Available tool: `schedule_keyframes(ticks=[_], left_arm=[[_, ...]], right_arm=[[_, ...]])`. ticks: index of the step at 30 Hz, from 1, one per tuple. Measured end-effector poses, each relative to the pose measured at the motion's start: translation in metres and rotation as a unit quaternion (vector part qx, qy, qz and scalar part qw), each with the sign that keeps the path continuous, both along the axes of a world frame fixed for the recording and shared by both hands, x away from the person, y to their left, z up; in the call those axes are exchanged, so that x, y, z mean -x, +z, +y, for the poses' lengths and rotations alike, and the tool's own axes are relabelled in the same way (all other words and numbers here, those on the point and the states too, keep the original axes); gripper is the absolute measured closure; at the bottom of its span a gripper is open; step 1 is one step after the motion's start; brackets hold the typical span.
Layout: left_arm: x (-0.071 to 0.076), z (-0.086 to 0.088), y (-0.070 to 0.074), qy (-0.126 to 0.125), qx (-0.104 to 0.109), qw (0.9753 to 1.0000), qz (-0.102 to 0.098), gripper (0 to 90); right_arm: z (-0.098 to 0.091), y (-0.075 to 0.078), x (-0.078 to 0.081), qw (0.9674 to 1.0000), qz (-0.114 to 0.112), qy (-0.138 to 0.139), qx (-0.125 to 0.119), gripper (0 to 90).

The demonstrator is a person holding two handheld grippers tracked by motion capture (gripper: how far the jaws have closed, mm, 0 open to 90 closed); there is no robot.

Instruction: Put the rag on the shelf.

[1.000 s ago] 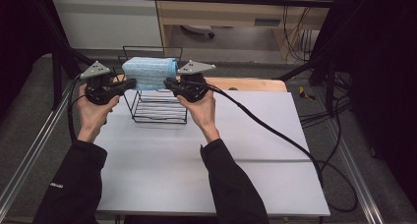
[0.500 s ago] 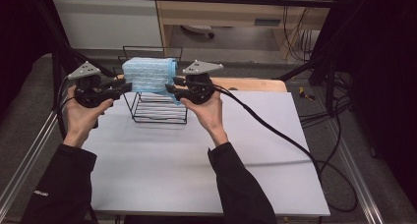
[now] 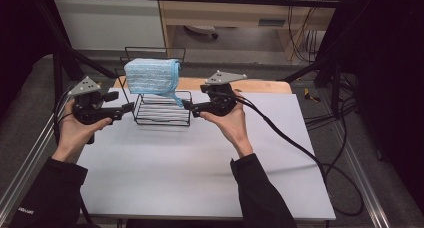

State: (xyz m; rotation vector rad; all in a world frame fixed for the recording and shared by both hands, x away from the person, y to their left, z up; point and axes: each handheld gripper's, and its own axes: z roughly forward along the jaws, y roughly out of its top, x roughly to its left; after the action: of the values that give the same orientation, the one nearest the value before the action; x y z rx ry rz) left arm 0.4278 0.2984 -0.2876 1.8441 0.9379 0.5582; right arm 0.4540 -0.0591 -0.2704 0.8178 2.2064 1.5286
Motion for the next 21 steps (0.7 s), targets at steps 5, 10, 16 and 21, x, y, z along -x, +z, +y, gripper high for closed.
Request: schedule_keyframes(ticks=[5,10,16,21], left_arm=[[0.01,0.002,-0.021,-0.004,-0.001,0.9999,0.011,17.4],[0.017,0.001,-0.041,-0.008,-0.005,0.9997,0.023,11.6],[0.024,-0.004,-0.062,-0.023,-0.003,0.9991,0.034,8.5],[0.029,-0.011,-0.08,-0.037,-0.008,0.9986,0.036,7.7]], right_arm=[[-0.029,-0.01,0.008,0.9998,0.016,-0.007,-0.006,10.3],[-0.059,-0.026,0.015,0.9993,0.031,-0.019,-0.012,7.1],[-0.092,-0.045,0.028,0.9986,0.033,-0.035,-0.02,4.4],[-0.117,-0.065,0.038,0.9977,0.043,-0.052,-0.01,0.9]])
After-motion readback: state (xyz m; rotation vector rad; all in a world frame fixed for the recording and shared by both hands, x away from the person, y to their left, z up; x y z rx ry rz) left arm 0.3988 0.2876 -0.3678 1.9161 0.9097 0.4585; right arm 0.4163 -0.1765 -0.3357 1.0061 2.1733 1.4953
